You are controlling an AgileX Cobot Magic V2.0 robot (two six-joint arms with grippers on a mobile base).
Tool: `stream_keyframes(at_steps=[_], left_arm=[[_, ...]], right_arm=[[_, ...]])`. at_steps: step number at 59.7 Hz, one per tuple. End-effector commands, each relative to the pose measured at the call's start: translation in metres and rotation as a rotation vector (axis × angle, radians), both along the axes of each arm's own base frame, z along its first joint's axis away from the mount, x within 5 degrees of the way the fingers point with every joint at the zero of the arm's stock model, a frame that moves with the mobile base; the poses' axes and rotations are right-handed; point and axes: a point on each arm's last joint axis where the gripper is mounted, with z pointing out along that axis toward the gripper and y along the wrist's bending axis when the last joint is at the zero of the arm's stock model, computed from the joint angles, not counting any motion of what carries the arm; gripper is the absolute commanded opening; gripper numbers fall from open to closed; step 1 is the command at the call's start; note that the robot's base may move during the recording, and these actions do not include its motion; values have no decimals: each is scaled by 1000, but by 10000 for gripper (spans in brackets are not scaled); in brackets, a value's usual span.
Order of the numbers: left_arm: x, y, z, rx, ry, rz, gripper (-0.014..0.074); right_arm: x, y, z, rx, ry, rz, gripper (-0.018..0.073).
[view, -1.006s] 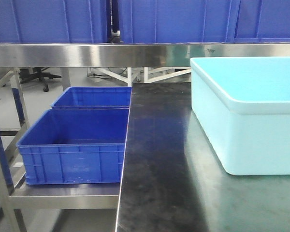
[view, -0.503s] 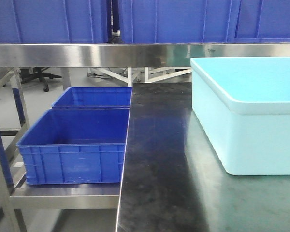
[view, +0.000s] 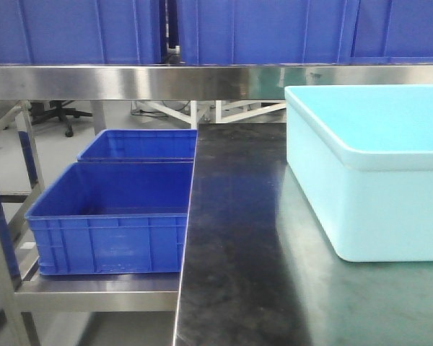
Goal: Pick red cube and place on left shelf
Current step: 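Lift the red cube up out of the bin with the right gripper, then drive the base away from the table holding the cube in the right gripper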
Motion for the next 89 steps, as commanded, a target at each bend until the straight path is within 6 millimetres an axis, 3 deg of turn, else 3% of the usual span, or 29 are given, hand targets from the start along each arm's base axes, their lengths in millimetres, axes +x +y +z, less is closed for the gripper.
stream_keyframes(at_steps=[1,89], left_arm=[[0,0,1,-9,-80,-7,102],[0,0,1,-9,-80,-7,102]], right_arm=[[1,0,14,36,-88,-6,54],[1,0,14,36,-88,-6,54]])
